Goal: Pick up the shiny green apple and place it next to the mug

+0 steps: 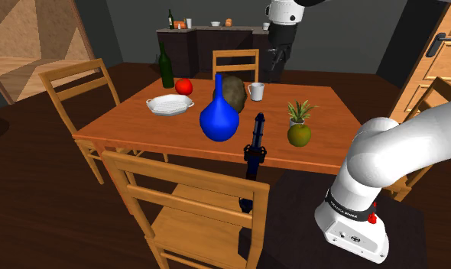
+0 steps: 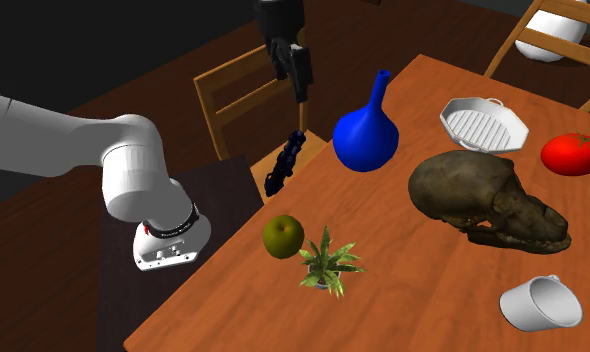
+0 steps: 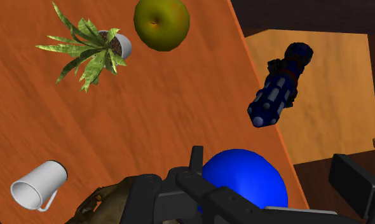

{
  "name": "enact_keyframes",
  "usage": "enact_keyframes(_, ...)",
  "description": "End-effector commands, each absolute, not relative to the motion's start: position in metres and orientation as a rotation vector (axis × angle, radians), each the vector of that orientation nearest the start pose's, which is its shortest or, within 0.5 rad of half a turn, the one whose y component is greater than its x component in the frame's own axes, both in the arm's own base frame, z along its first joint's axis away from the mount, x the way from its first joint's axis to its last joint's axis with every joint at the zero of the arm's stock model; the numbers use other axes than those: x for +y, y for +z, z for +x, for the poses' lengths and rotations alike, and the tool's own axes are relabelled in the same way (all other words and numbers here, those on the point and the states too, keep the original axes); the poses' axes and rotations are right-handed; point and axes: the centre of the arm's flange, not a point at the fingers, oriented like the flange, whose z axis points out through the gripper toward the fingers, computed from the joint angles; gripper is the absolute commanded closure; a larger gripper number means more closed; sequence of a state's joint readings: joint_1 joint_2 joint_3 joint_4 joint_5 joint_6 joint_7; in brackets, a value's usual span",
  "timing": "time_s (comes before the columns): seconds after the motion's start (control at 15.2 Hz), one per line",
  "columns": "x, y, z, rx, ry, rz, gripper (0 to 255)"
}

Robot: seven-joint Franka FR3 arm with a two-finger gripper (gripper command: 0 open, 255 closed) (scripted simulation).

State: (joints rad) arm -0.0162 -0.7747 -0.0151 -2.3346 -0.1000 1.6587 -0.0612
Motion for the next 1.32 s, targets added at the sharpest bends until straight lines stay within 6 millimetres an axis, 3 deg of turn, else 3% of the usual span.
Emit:
enact_keyframes(0.0,-0.021,0.606,0.319,-0.061,-0.153,-3.231,0)
enact_keyframes(0.59,-0.117,0.529,0.298,0.107,-0.048,-3.152,0)
enact_keyframes(1.25,-0.212,0.436,0.258,0.282,0.063,-3.05,0)
